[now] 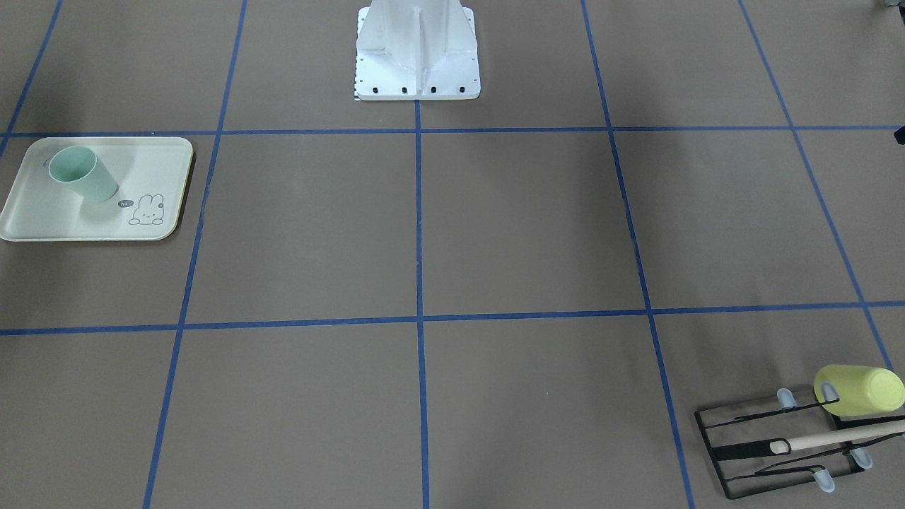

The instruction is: Left arm grabs green cup and hands to right arm on tray

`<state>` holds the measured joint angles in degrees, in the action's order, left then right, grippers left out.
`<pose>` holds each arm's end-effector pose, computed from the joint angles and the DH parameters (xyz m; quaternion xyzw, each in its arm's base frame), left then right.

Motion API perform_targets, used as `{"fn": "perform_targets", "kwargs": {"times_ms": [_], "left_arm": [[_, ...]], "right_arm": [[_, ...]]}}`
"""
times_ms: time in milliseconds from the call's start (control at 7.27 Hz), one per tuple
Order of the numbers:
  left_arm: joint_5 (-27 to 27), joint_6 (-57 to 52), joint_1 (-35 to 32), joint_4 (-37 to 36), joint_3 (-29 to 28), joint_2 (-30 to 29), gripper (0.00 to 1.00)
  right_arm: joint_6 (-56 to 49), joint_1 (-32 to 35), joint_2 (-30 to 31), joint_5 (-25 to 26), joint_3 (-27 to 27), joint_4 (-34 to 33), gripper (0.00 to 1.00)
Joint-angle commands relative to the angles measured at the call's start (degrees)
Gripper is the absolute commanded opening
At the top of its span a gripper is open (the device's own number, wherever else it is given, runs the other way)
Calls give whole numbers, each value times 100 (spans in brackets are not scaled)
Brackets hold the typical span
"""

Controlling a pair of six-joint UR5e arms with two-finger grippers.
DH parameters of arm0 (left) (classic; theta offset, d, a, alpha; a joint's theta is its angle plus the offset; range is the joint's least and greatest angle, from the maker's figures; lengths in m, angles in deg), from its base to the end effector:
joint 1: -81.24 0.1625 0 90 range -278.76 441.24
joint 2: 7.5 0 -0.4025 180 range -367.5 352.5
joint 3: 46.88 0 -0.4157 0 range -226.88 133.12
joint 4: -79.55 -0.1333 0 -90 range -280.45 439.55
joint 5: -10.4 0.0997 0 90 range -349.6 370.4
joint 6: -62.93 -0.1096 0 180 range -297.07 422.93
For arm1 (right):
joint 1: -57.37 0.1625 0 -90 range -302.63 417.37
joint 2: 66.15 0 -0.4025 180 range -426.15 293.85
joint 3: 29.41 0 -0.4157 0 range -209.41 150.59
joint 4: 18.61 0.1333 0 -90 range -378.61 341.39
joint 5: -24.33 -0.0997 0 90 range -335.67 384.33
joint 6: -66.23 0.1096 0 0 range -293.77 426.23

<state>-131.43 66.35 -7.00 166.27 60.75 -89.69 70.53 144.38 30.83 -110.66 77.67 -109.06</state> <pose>-0.0329 -0.4629 0.5463 0.0315 0.4382 0.0119 0.8982 0.0311 -0.4739 0.5488 0.0533 -0.3854 -0.0217 0.9209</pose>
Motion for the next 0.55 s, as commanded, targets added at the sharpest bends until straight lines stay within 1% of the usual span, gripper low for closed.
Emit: {"fn": "perform_targets", "kwargs": {"times_ms": [0,138,412], "left_arm": [[416,0,8,3,12,-16,100],[690,-8,8,3,12,-16,100],[684,0,-1,3,-5,19,100]], "right_arm": [[0,0,-3,43,5,0,100],[0,0,-3,52,5,0,100],[0,0,5,52,5,0,100]]}}
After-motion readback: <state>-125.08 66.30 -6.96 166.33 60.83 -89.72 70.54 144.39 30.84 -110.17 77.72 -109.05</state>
